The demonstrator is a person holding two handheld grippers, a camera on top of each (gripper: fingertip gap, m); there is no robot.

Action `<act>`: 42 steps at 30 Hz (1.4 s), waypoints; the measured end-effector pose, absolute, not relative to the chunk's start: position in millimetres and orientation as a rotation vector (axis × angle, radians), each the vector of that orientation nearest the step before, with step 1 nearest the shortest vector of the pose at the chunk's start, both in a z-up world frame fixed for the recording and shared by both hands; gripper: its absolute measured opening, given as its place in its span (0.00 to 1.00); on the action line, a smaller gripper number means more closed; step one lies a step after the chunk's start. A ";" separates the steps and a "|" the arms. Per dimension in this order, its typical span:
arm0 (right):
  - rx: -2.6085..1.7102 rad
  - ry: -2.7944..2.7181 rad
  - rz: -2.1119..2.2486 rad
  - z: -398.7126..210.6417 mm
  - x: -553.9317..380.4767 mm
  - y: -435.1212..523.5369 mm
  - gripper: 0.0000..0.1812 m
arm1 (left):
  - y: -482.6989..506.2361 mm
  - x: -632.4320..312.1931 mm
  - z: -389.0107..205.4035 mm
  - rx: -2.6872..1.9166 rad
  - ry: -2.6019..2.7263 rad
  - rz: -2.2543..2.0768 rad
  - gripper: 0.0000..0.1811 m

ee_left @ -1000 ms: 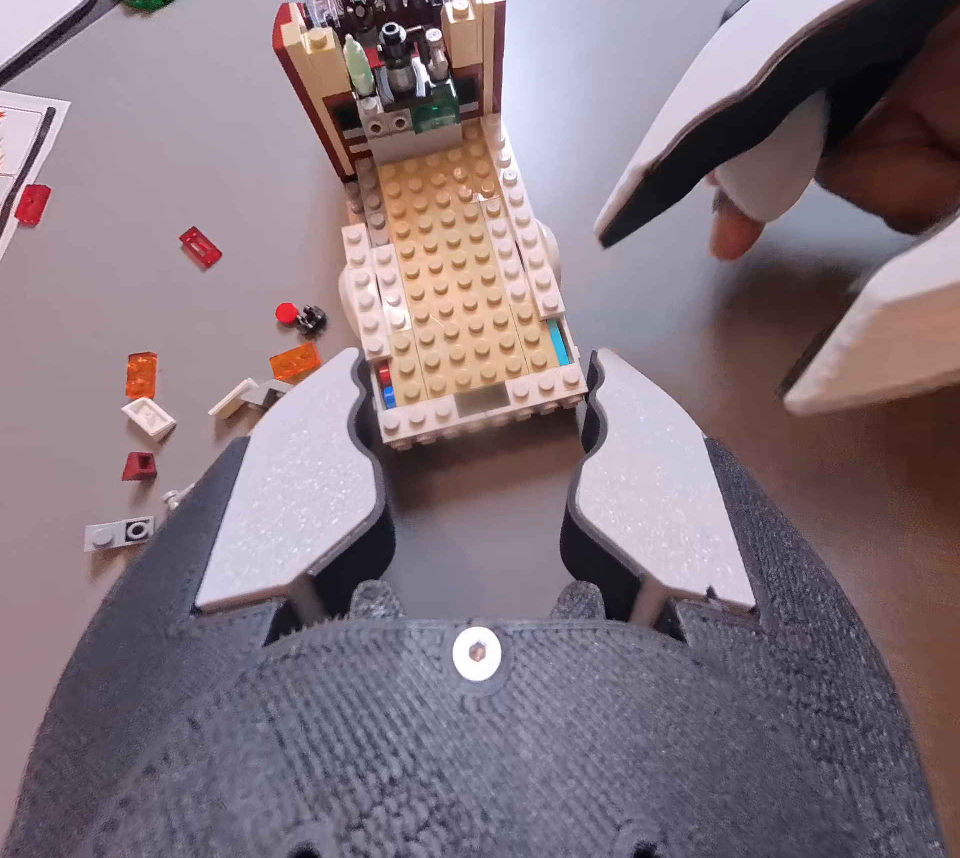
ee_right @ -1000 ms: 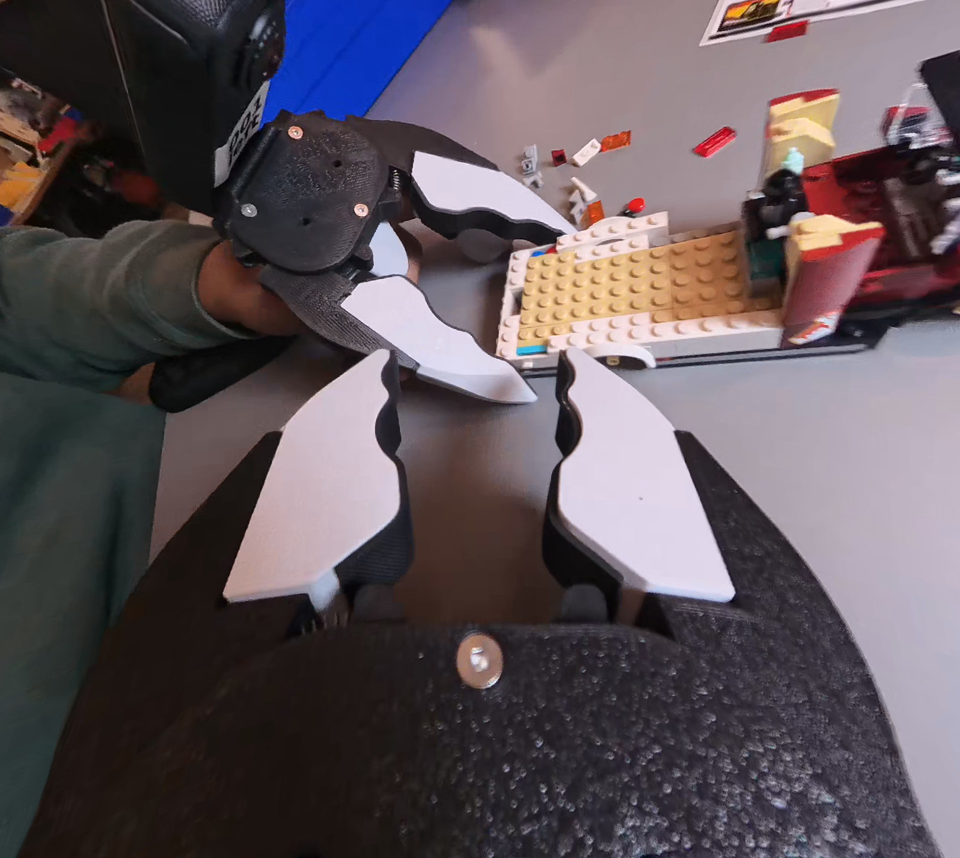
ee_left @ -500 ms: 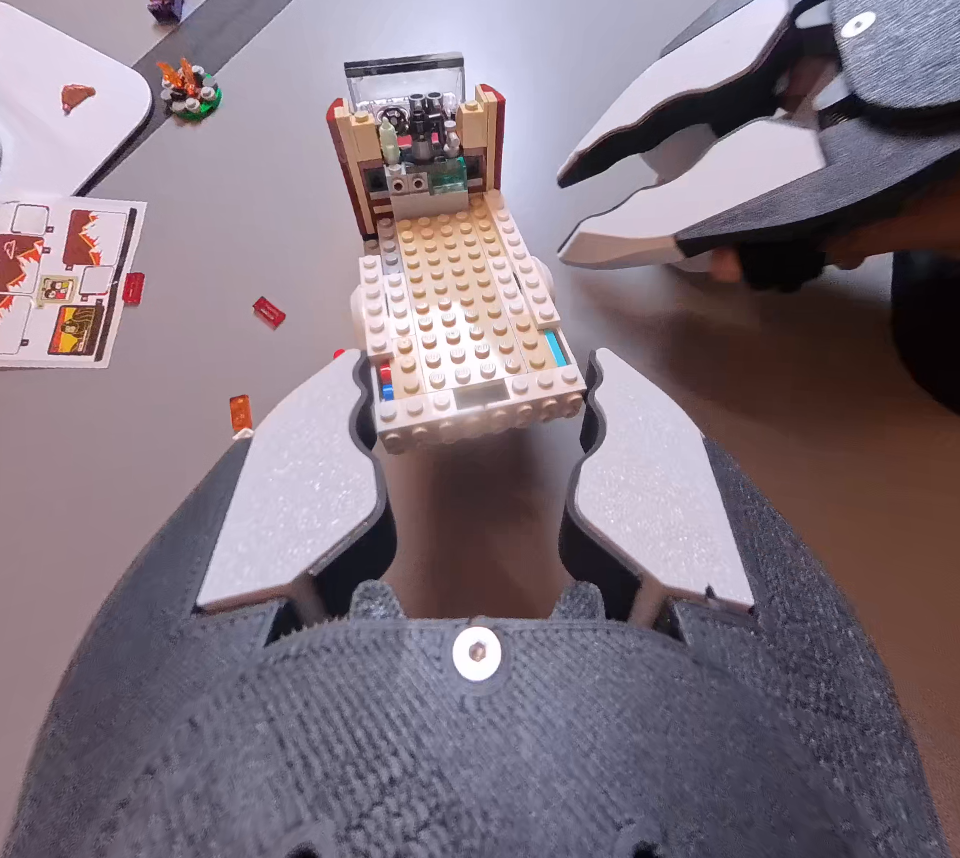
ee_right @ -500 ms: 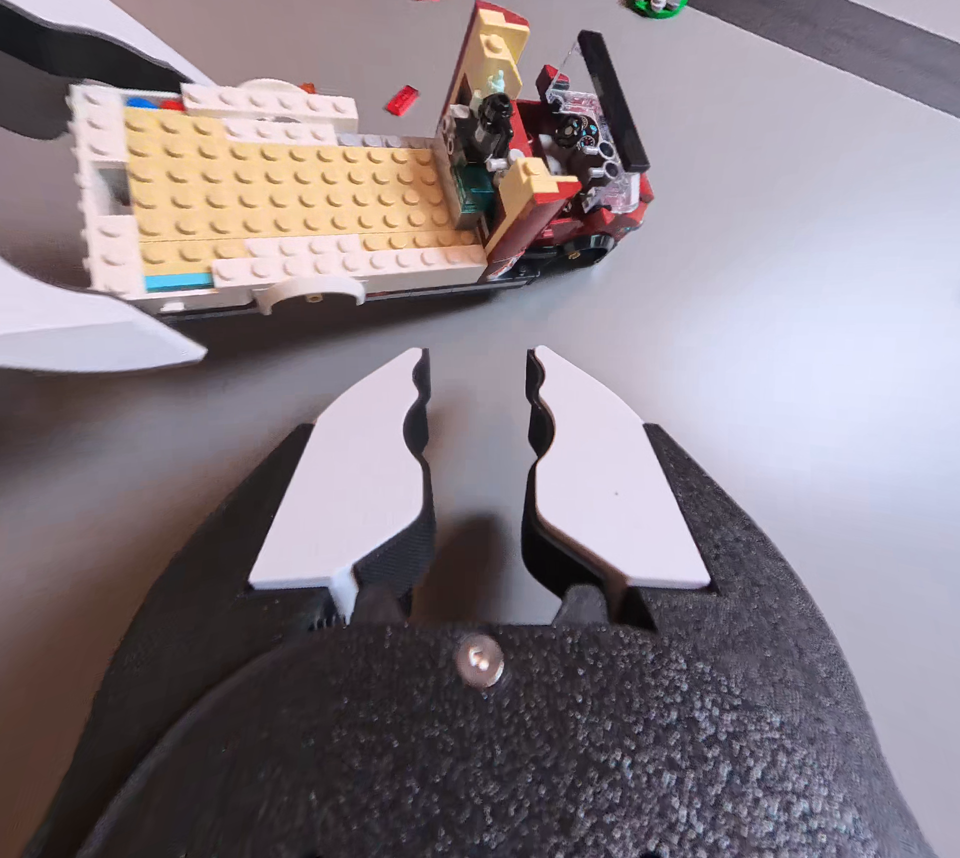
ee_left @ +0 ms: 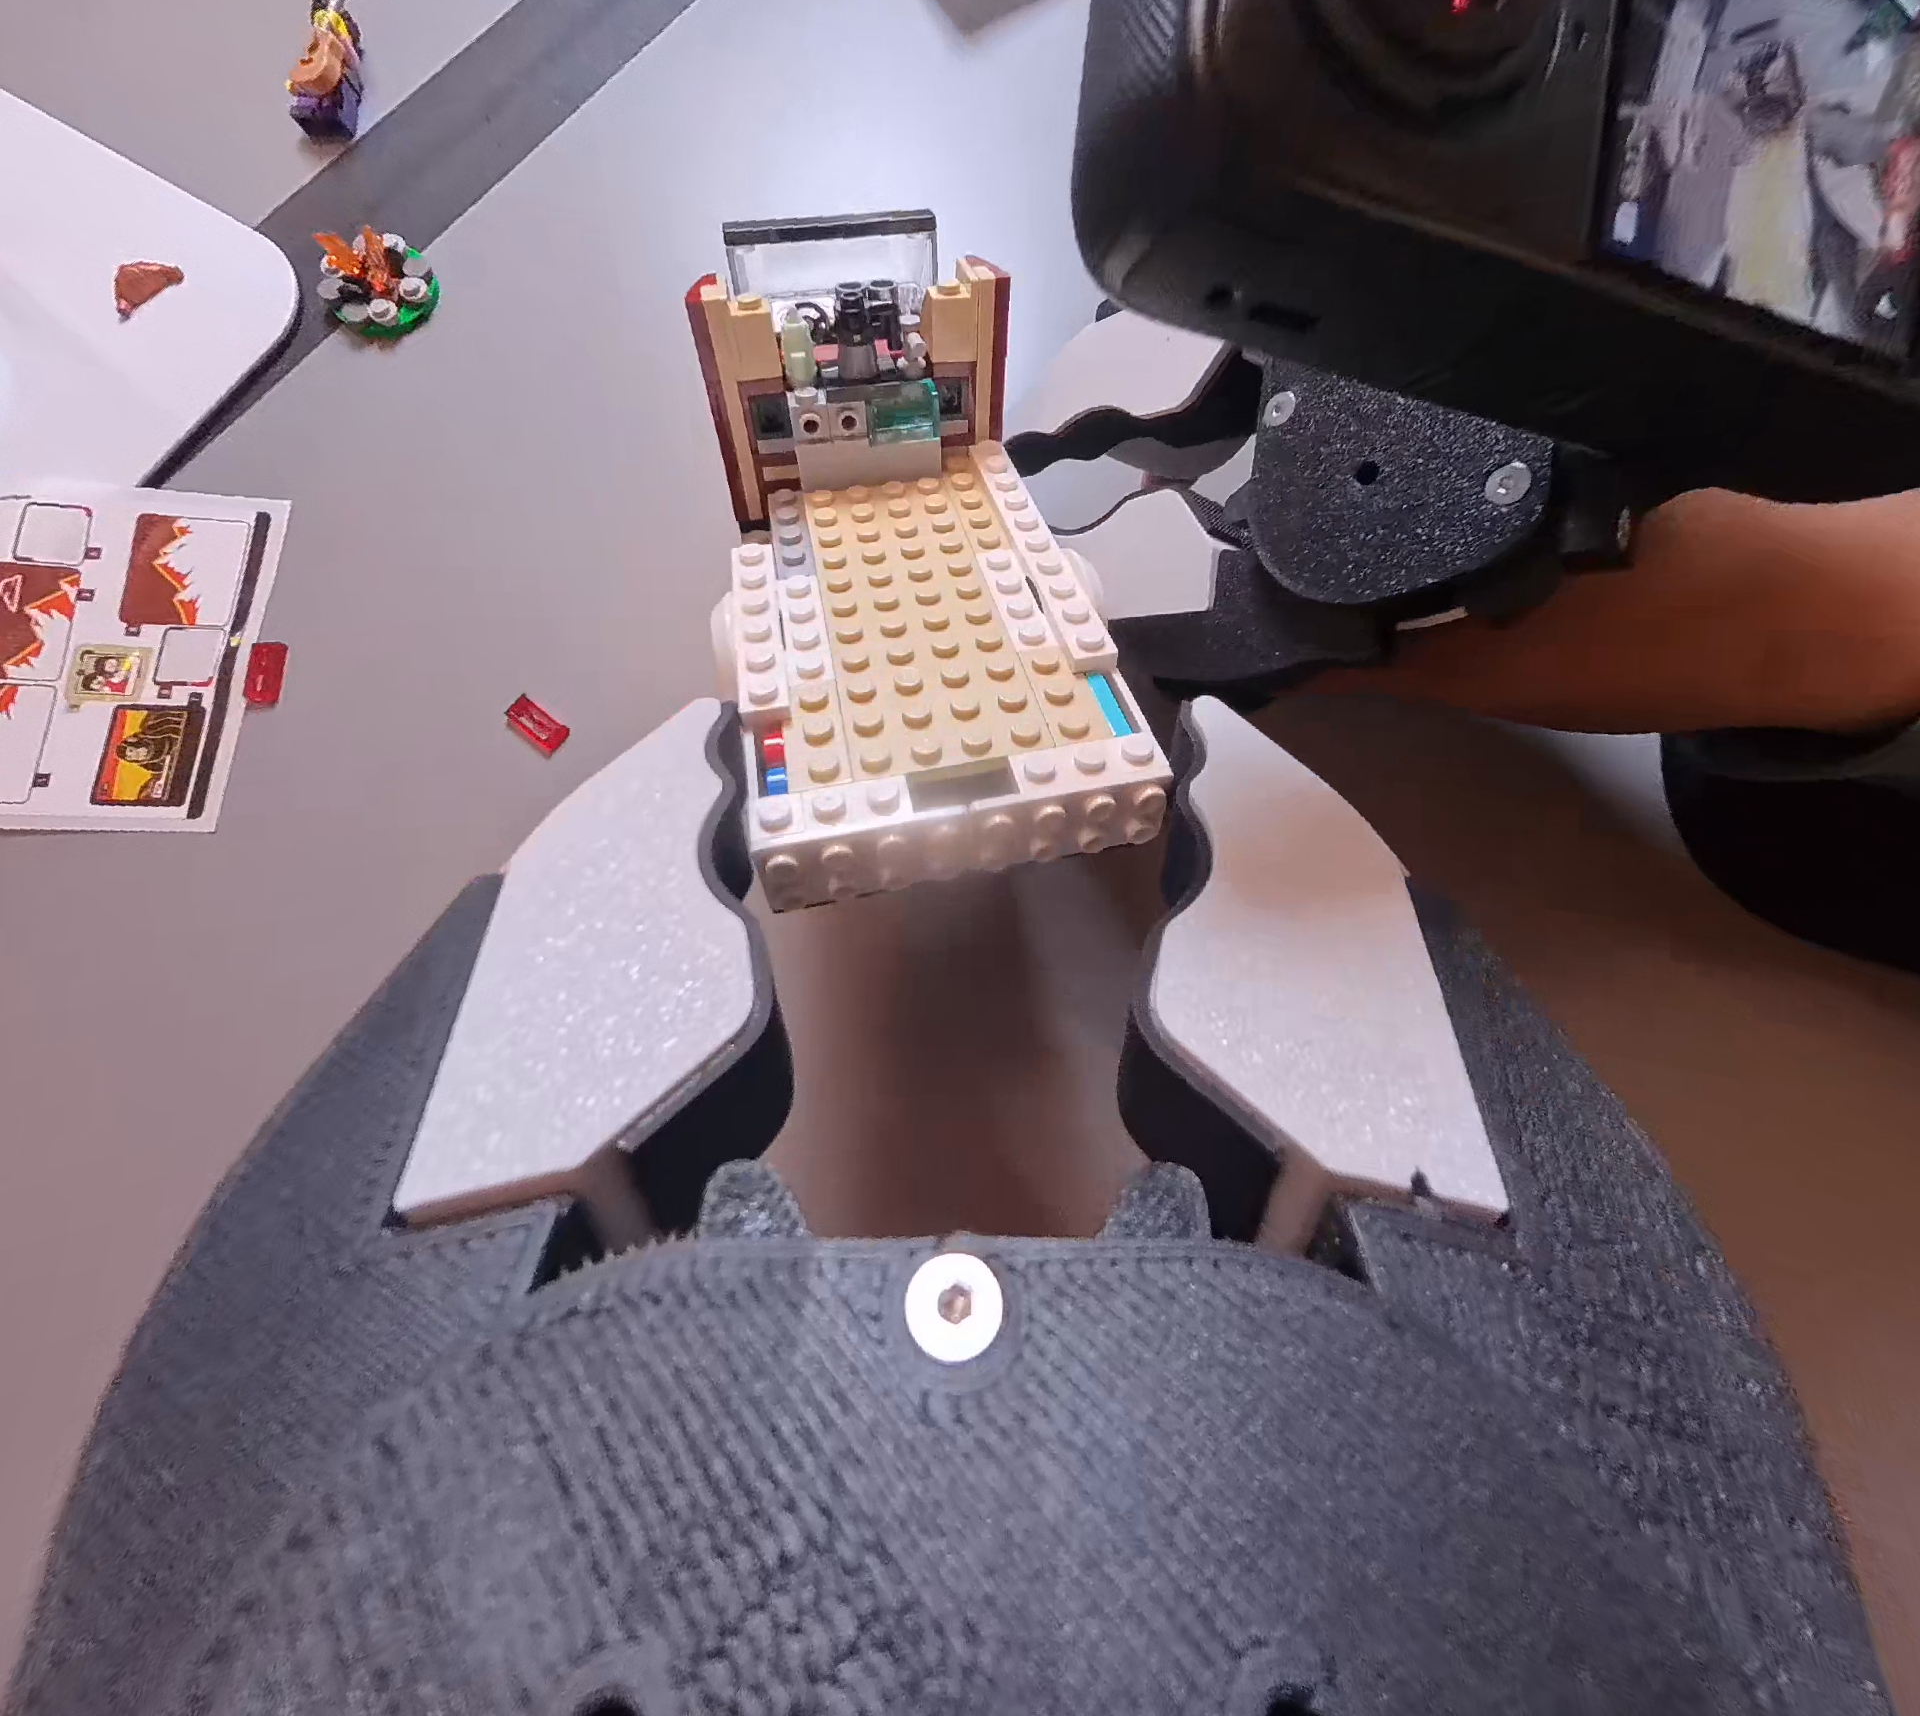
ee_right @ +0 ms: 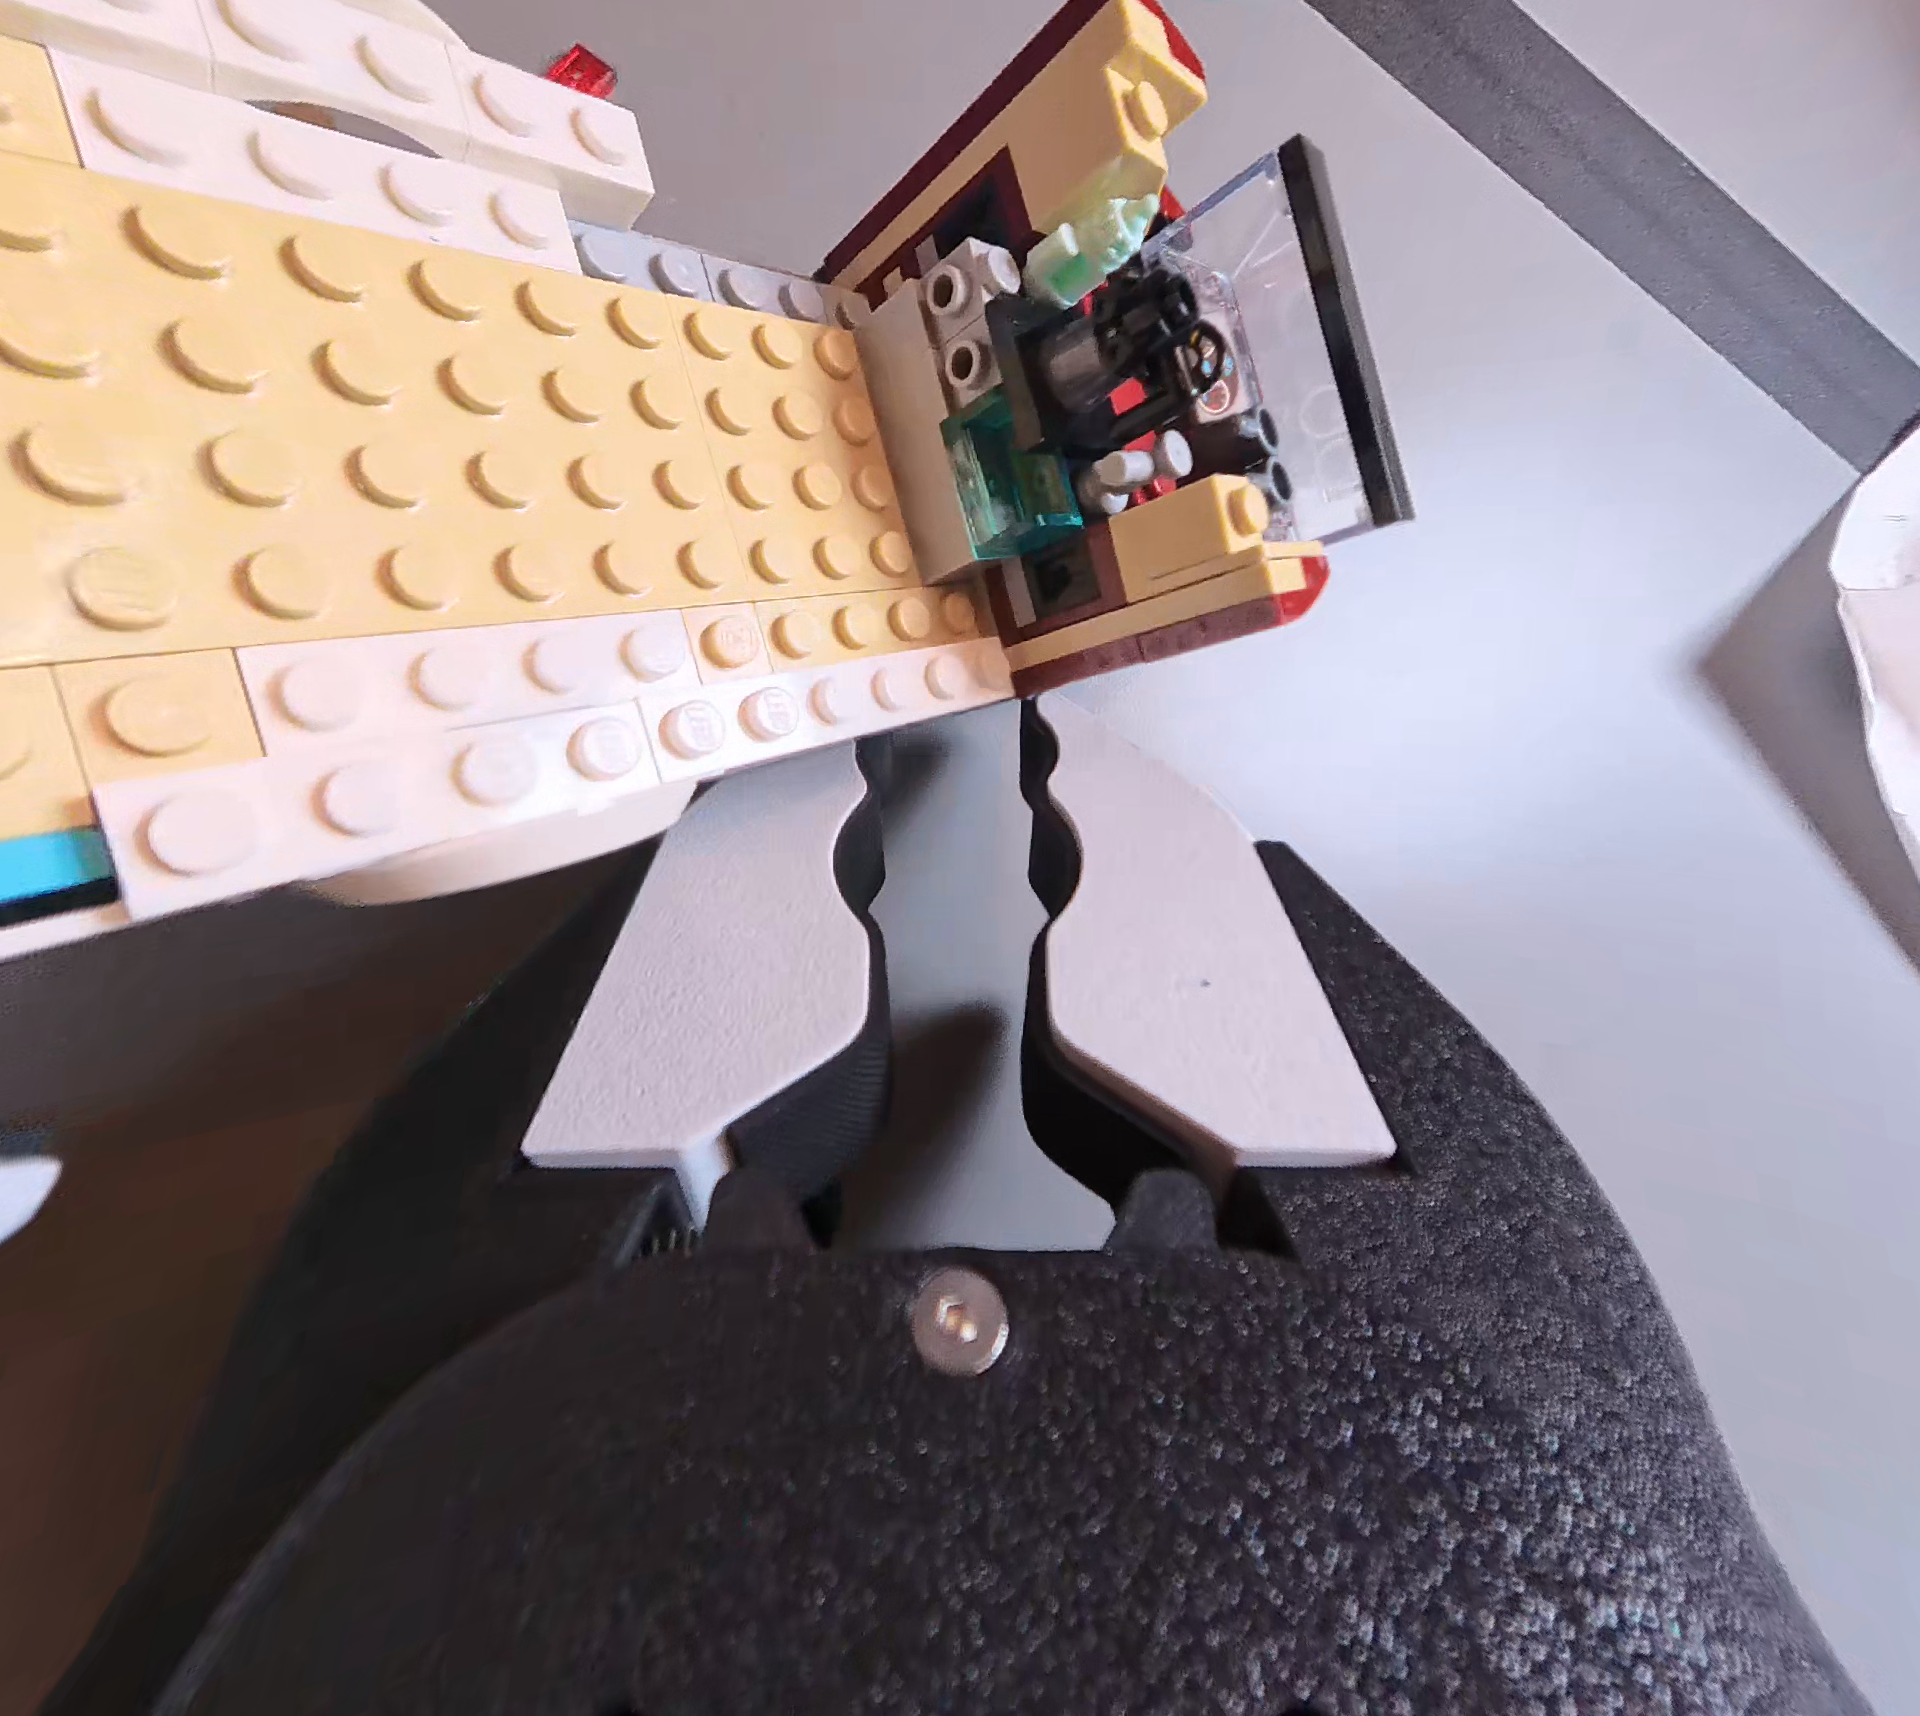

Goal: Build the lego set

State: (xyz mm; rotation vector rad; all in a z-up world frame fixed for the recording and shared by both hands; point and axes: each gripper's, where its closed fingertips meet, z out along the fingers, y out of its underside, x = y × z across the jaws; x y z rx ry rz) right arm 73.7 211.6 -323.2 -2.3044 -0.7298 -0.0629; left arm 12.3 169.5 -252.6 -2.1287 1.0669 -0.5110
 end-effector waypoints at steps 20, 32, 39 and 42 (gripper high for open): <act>-2.370 -0.633 0.017 -328.8 79.5 218.1 0.14 | 172.2 11.0 -237.3 -2.119 0.932 -0.681 0.43; -2.373 -0.636 0.016 -328.8 79.5 218.2 0.14 | 172.4 11.8 -237.7 -2.115 0.938 -0.671 0.43; -2.370 -0.640 0.018 -328.2 80.3 216.3 0.14 | 171.2 9.4 -242.0 -2.107 0.944 -0.675 0.43; -2.362 -0.641 0.045 -323.4 83.2 209.7 0.14 | 168.0 3.7 -252.3 -2.103 0.951 -0.677 0.43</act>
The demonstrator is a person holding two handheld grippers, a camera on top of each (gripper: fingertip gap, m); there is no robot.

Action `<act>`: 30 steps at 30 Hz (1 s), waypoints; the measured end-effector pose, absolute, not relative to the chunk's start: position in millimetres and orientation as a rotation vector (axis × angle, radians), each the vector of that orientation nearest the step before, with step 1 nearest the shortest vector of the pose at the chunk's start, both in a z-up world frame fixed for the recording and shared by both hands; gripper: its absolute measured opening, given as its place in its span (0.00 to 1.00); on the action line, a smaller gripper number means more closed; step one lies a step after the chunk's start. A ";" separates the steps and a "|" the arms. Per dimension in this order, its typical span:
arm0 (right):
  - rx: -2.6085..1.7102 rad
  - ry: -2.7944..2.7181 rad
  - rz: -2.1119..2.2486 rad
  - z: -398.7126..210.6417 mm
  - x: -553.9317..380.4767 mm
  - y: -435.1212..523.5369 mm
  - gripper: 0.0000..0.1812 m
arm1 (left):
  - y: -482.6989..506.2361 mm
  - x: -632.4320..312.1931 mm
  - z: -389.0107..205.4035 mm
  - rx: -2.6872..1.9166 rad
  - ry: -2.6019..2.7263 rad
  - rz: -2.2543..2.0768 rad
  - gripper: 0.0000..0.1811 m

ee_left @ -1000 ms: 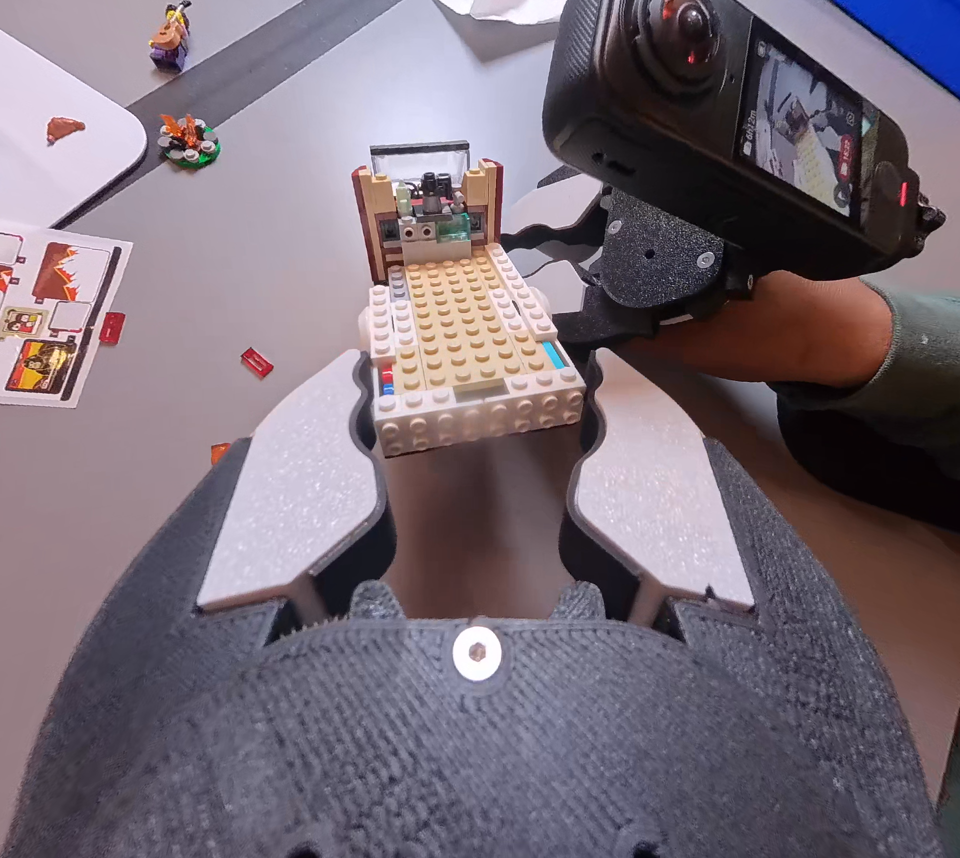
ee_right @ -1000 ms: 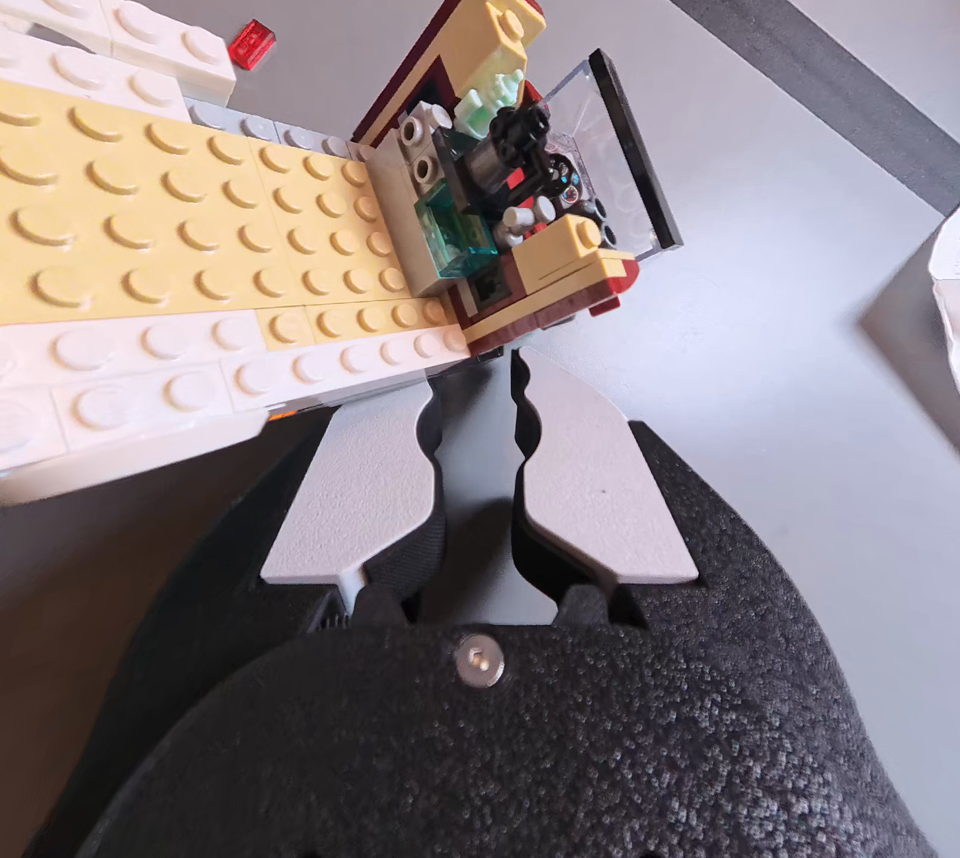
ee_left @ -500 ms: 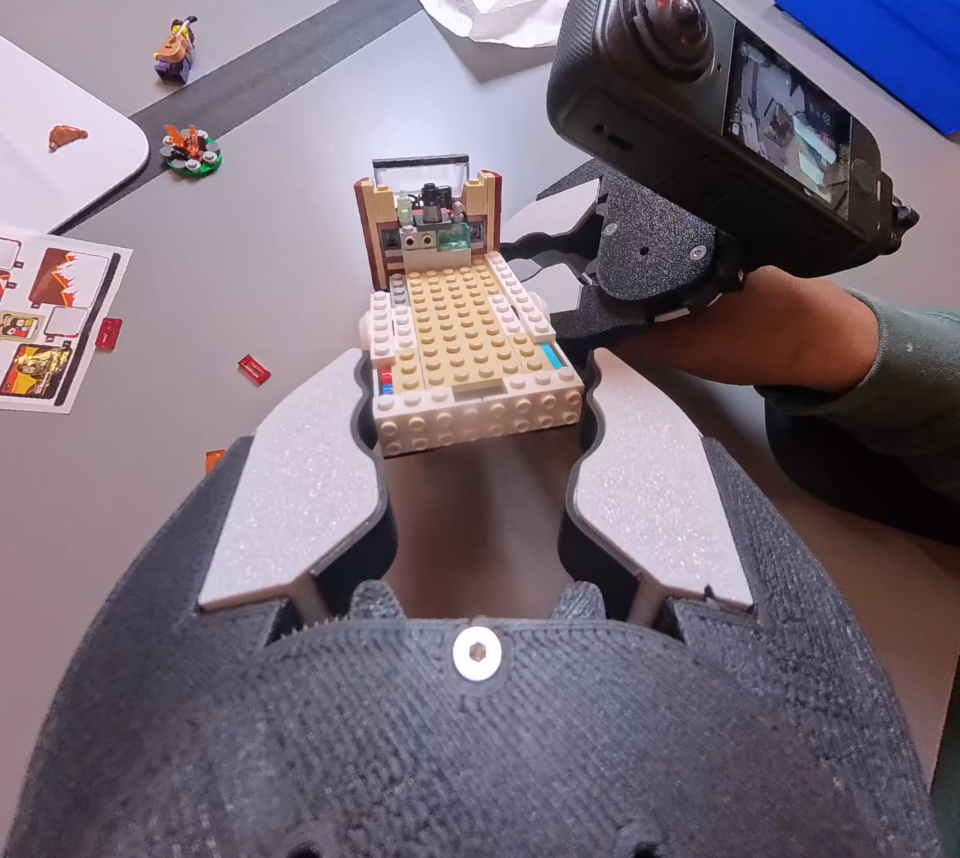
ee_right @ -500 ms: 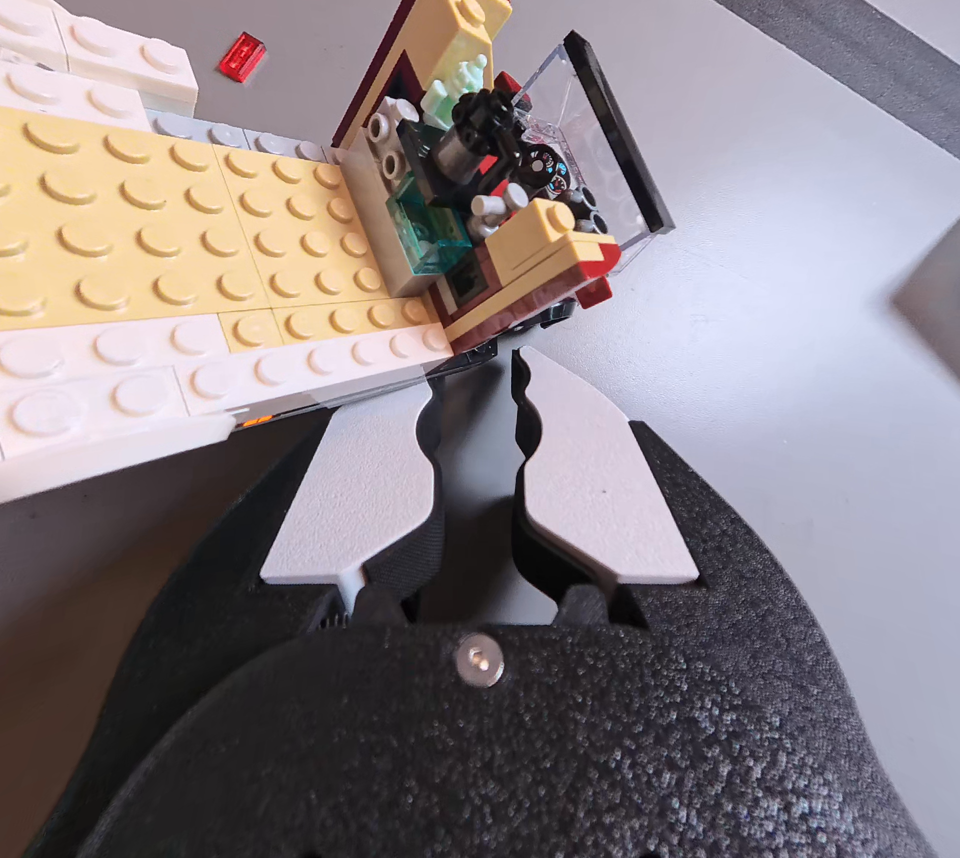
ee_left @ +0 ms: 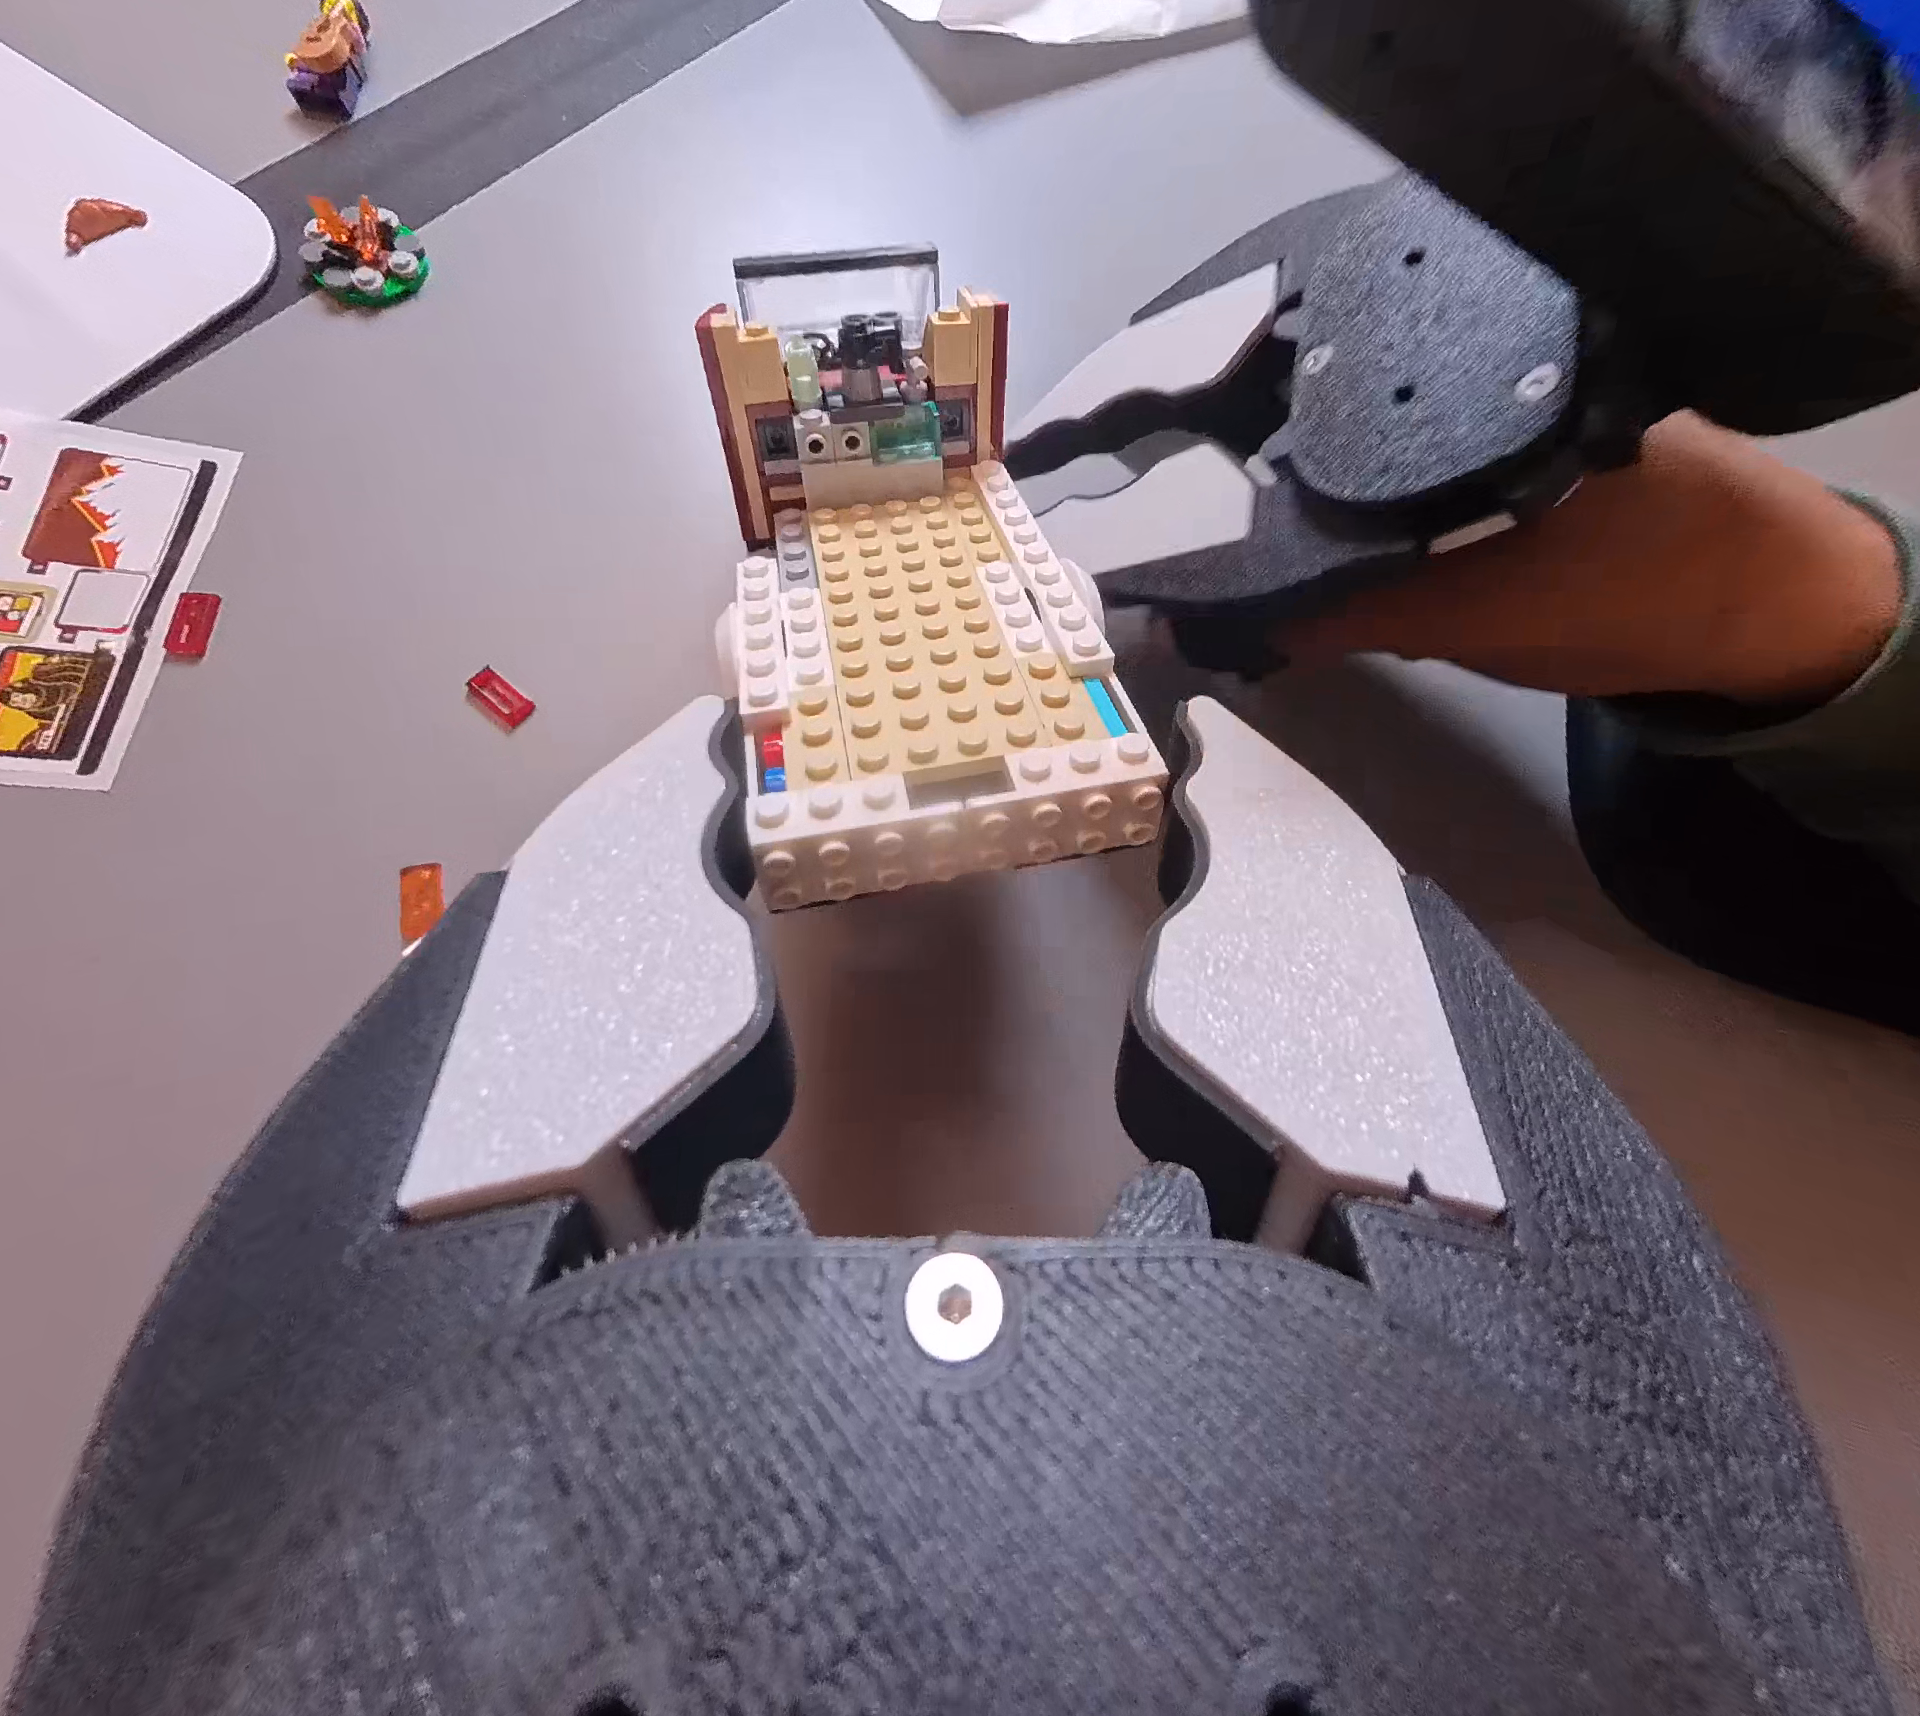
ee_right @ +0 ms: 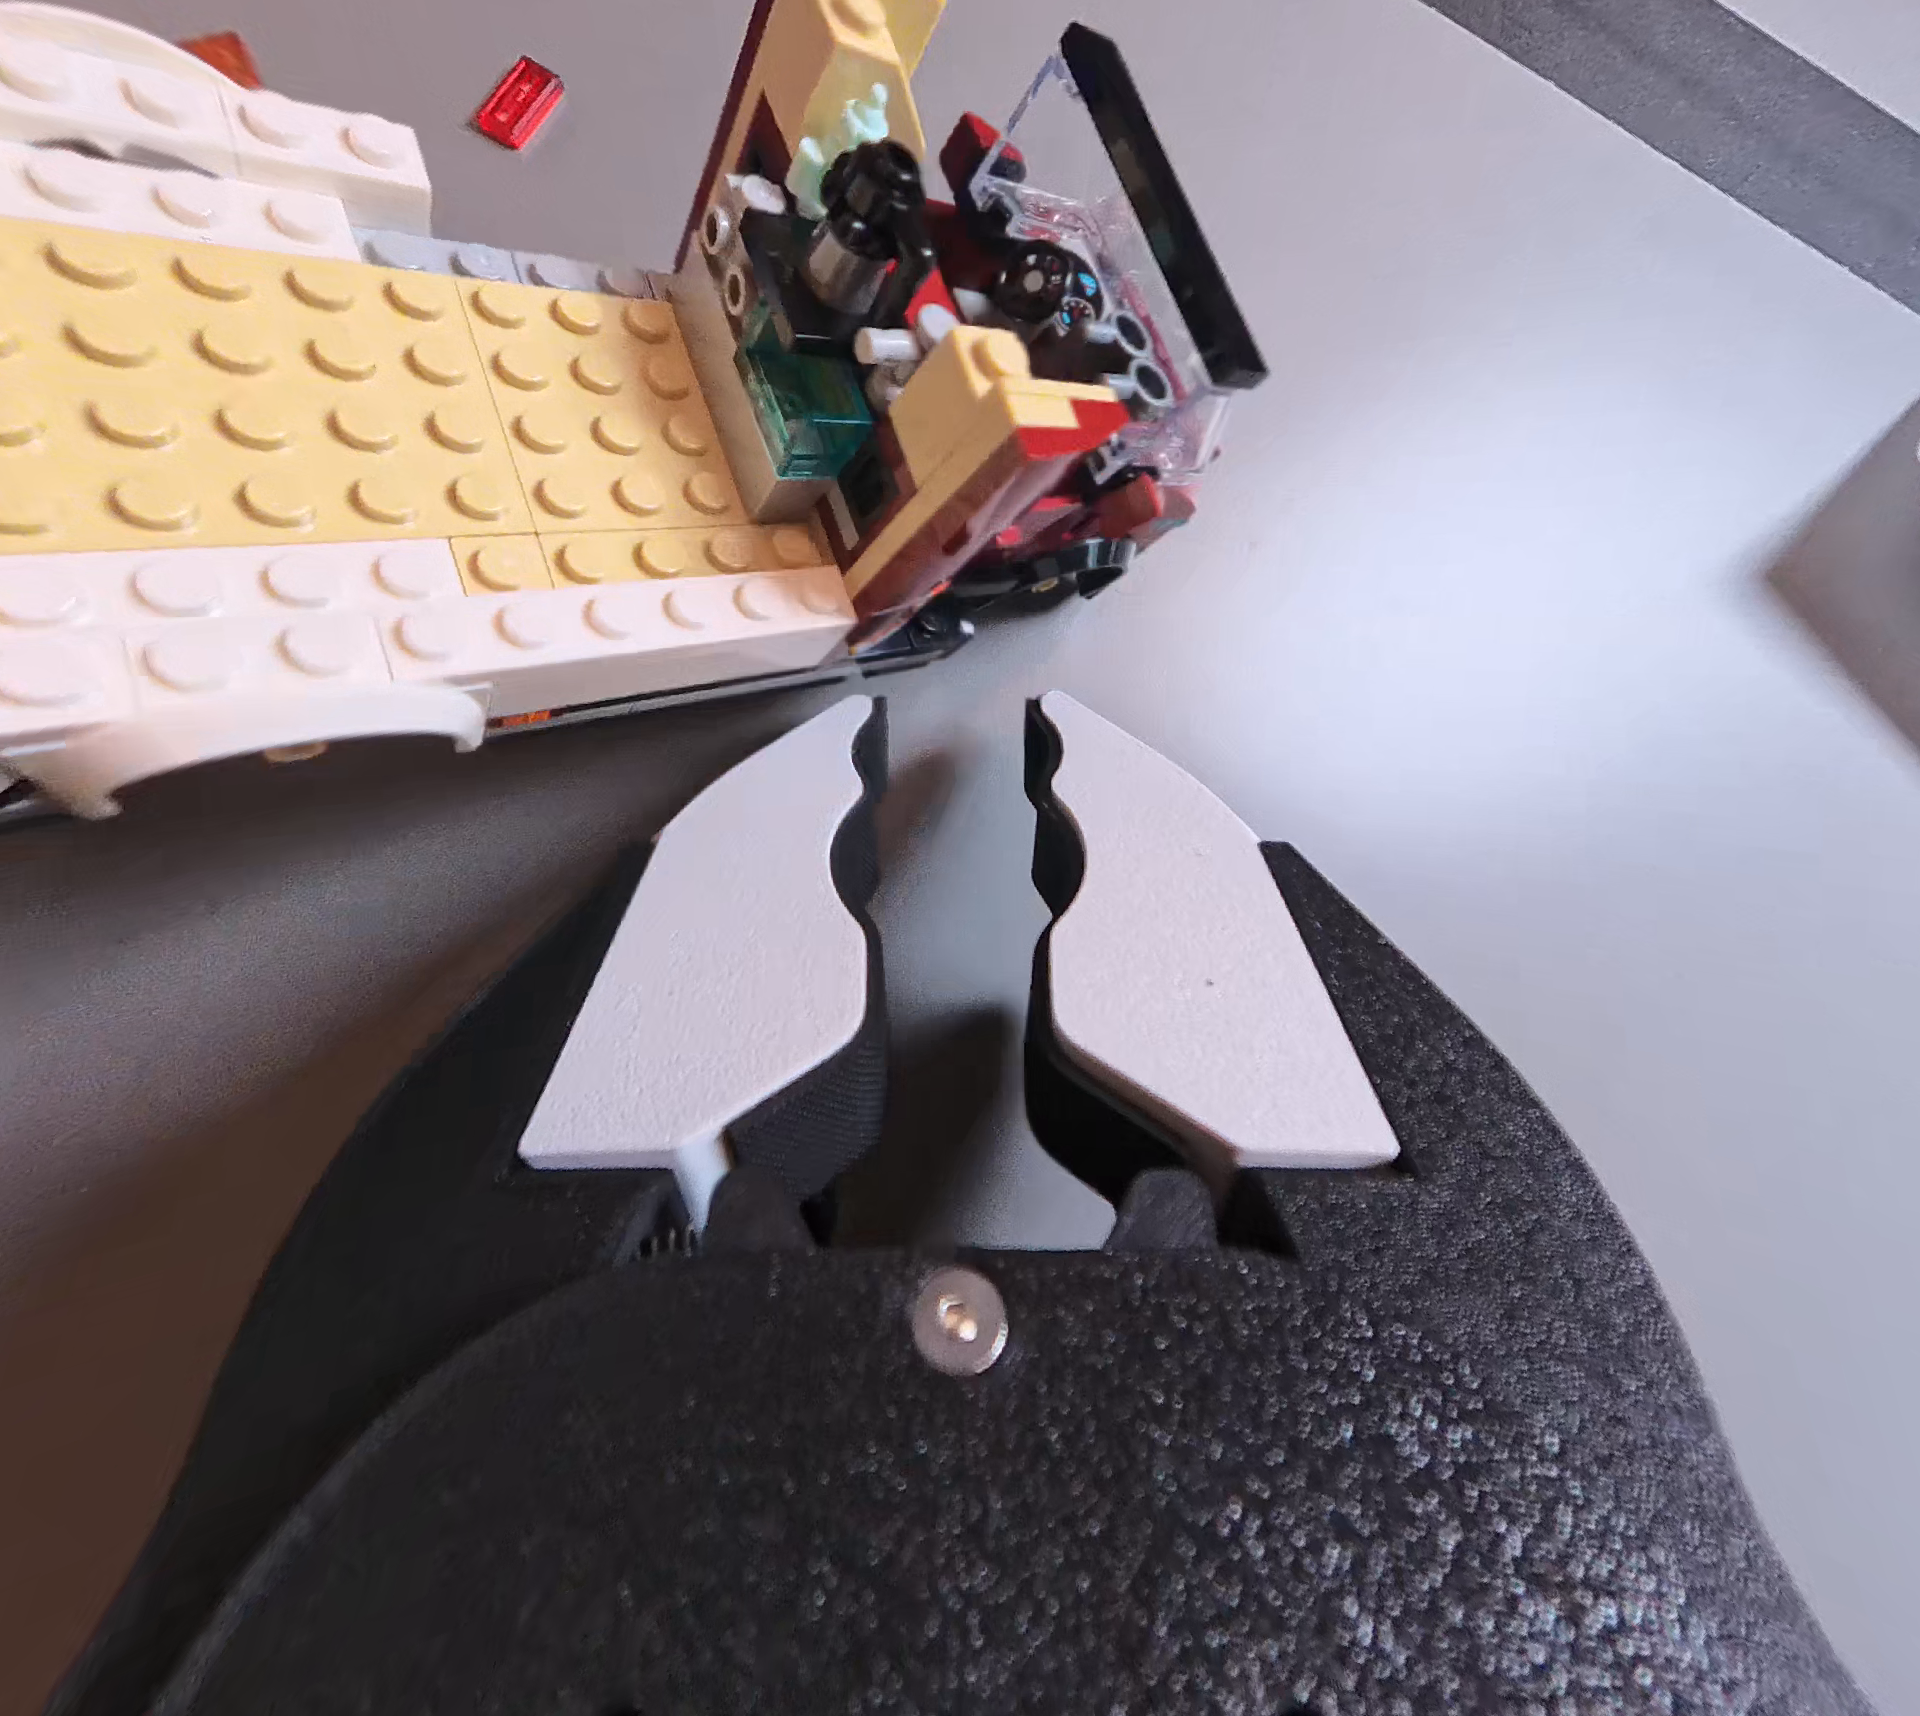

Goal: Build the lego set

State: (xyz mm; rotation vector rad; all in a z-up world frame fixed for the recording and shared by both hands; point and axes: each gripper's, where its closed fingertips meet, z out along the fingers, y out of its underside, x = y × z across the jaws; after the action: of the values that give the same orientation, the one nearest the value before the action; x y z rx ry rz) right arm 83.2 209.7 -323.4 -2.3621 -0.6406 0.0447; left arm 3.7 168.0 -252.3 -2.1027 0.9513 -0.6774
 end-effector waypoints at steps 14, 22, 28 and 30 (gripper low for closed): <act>-2.116 -0.631 0.156 -244.1 53.4 216.8 0.14 | 150.1 -20.0 -323.1 -2.161 1.102 -0.560 0.43; -1.948 -0.589 0.278 -205.0 -18.5 265.5 0.14 | 148.8 -20.4 -329.5 -2.093 1.164 -0.483 0.44; -1.835 -0.587 0.309 -166.2 -76.6 310.4 0.14 | 143.5 -25.6 -308.7 -2.015 1.120 -0.517 0.46; -1.808 -0.594 0.311 -154.5 -96.8 325.0 0.14 | 146.5 -31.5 -299.9 -1.965 1.077 -0.527 0.45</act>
State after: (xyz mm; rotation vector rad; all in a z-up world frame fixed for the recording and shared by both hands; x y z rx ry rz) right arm -96.8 325.0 -154.5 -1.8076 -0.5941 0.3105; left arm -31.5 146.5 -299.9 -1.9650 1.0773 -0.5268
